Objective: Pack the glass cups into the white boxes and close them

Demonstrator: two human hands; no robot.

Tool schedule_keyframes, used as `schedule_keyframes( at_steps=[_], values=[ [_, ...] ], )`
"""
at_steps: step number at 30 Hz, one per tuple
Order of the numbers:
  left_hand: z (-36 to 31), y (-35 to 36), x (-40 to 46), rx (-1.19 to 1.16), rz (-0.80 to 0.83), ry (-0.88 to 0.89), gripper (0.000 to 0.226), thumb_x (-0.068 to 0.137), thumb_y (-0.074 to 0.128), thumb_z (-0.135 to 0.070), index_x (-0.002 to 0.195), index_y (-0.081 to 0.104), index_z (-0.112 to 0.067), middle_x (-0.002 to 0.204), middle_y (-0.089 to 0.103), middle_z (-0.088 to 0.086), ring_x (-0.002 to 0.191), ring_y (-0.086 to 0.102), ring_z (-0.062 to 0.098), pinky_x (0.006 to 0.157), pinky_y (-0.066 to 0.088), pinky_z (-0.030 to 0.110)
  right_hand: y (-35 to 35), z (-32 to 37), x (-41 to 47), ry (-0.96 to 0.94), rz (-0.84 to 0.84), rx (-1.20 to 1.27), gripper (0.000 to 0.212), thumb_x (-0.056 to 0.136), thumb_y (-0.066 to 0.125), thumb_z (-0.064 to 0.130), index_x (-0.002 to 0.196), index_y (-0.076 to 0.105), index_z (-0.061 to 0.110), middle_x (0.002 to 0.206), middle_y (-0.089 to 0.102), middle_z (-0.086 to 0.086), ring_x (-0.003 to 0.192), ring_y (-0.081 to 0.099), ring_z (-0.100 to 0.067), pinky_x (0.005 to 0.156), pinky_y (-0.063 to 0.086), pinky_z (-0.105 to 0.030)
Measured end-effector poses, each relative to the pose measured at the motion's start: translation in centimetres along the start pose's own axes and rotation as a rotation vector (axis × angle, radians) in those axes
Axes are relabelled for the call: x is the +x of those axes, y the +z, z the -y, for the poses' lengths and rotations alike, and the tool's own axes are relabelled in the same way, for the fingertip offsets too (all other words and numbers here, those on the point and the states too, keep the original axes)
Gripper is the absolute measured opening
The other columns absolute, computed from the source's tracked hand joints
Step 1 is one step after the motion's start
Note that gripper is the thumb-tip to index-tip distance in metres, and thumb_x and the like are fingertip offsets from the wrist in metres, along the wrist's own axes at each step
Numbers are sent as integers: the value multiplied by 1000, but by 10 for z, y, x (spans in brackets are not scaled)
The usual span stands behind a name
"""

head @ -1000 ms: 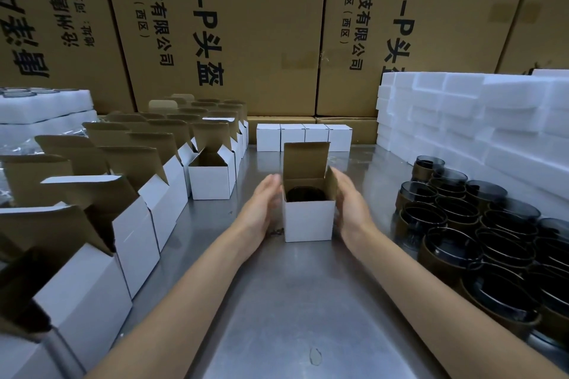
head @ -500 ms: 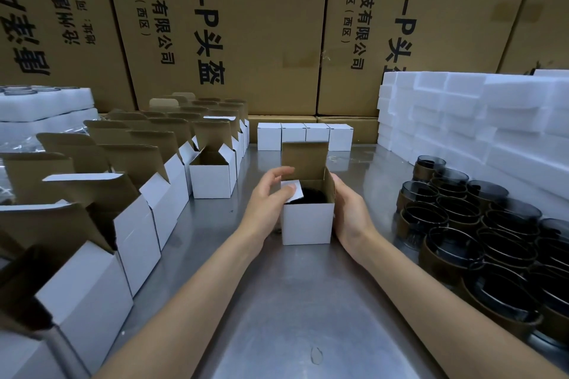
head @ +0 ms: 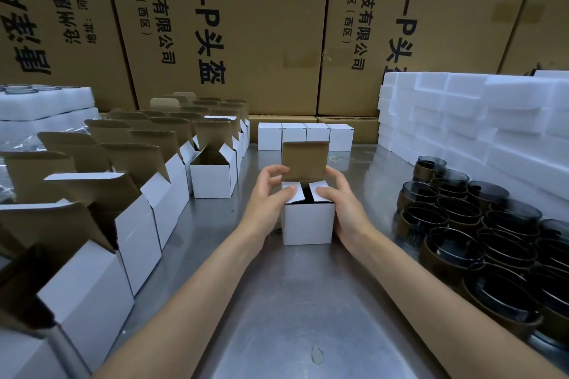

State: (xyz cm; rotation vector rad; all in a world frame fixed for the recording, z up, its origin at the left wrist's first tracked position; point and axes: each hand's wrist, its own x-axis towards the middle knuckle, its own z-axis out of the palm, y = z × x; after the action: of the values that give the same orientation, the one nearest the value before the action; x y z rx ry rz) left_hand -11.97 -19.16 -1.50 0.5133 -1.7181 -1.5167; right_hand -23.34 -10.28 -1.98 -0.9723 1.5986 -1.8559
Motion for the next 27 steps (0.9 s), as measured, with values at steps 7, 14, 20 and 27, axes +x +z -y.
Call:
schedule_keyframes(
  at_steps=[7, 14, 20, 27],
  values=[
    [-2, 1, 0, -128, -72, 1, 27, 92, 52, 2, 97, 57, -24, 104, 70, -6, 100, 64, 13, 80, 51, 26, -1, -1, -2, -15, -58, 45, 25, 96, 42, 15, 90, 62, 28, 86, 66, 8, 68, 59, -4, 54, 43, -15],
    [-5, 0, -8, -96, 21, 47, 29, 89, 49, -38, 87, 70, -19, 99, 69, -3, 101, 60, 13, 87, 44, 23, -3, 0, -6, 8, 4, 76, 34, 97, 40, 47, 93, 64, 23, 87, 69, 4, 77, 62, -7, 62, 45, -17],
    [-2, 0, -11, 88, 98, 117, 34, 69, 70, -43, 98, 64, -27, 115, 57, 0, 105, 57, 9, 81, 48, 17, 0, 3, -12, -11, 49, 94, 54, 79, 48, 62, 107, 56, 17, 110, 60, -11, 99, 58, -21, 93, 44, -39],
    [-5, -1, -9, 76, 21, 133, 14, 78, 75, -31, 90, 68, -32, 109, 66, 2, 103, 63, 18, 84, 54, 32, 1, 0, -13, -118, 39, 17, 39, 92, 44, 44, 112, 50, 11, 99, 54, -1, 76, 58, 3, 63, 47, -11]
  ],
)
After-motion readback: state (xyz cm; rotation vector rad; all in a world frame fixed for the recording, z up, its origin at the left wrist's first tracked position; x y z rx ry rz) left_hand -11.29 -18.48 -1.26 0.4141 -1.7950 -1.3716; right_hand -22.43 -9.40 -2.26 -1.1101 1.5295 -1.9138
